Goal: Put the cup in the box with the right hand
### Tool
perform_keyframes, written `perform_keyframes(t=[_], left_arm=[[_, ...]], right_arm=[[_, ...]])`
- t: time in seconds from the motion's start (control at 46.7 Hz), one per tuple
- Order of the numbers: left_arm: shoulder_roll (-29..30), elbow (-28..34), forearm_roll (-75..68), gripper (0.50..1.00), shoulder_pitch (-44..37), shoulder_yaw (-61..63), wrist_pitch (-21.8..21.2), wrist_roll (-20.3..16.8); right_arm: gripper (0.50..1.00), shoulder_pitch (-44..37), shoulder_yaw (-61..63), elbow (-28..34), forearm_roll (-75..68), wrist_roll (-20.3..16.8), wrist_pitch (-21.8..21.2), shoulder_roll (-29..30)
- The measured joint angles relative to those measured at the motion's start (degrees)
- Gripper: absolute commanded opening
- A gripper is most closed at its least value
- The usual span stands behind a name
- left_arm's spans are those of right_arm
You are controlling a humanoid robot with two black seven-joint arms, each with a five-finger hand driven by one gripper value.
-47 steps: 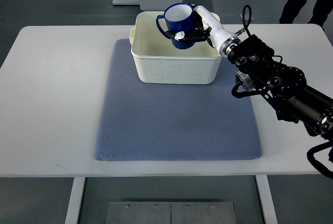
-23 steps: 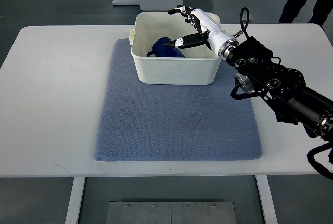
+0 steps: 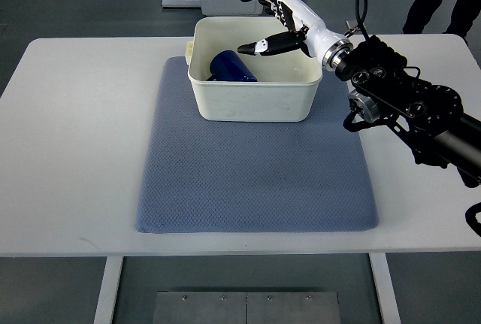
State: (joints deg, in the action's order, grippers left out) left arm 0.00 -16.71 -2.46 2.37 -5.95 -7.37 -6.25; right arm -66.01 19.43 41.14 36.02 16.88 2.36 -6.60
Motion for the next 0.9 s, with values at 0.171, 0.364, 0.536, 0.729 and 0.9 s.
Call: perform_keyframes(t=[0.171,0.364,0.536,0.729,0.9], left_arm=[[0.0,0.0,0.0,1.0,0.0,0.0,0.0,0.0],[0.0,0.0,0.0,1.0,0.0,0.0,0.0,0.0],[0.0,0.0,0.0,1.0,0.0,0.0,0.0,0.0],[0.0,0.0,0.0,1.0,0.0,0.0,0.0,0.0],[0.0,0.0,0.0,1.0,0.0,0.0,0.0,0.0]], right_arm=[[0.995,0.0,0.7,2.2,-3.3,0.0,0.0,-4.4],[0.995,0.8,4.0,2.4,-5.9,-0.1,-0.8,-8.2],[0.995,3.9,9.5,2.3,-5.9,-1.2,-2.4,-10.8],[0.995,8.9,15.7,2.0,-6.0,-1.8,-3.6,-11.4],[0.995,12.6,19.5,0.6,-6.0,-2.1,-3.6,-11.1]])
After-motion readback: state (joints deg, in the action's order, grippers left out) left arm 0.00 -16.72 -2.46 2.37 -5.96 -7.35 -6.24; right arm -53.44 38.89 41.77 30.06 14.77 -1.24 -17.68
